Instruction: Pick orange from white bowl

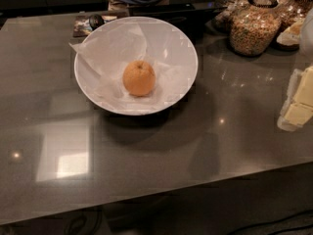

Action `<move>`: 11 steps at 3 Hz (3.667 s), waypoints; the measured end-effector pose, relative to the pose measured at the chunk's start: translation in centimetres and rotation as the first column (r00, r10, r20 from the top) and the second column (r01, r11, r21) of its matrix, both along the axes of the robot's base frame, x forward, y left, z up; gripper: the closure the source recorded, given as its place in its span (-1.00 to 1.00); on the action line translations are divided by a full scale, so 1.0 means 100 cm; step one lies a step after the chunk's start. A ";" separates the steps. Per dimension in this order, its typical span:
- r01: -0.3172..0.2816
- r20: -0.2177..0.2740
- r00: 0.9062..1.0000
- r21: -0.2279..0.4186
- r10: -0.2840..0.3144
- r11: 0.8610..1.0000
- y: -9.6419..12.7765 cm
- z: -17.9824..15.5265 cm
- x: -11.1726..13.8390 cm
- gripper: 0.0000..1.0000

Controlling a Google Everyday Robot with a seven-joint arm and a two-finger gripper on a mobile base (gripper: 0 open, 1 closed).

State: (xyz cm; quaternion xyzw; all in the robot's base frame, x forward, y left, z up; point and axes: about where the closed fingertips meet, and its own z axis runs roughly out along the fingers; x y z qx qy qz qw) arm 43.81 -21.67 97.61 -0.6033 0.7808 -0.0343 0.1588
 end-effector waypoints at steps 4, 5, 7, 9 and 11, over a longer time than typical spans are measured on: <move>-0.116 -0.020 0.993 -0.071 0.115 0.991 0.032 0.009 0.025 -1.00; -0.116 -0.020 0.993 -0.071 0.115 0.991 0.032 0.009 0.026 -1.00; -0.226 0.021 0.973 -0.131 0.230 0.965 0.109 0.025 0.071 -1.00; -0.292 0.047 0.953 -0.123 0.299 0.949 0.137 0.025 0.086 -1.00; -0.403 0.015 0.912 -0.154 0.410 0.902 0.201 0.012 0.108 -1.00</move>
Offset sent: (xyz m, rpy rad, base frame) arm 0.0067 0.0064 -0.0012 -0.0327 0.0257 0.0147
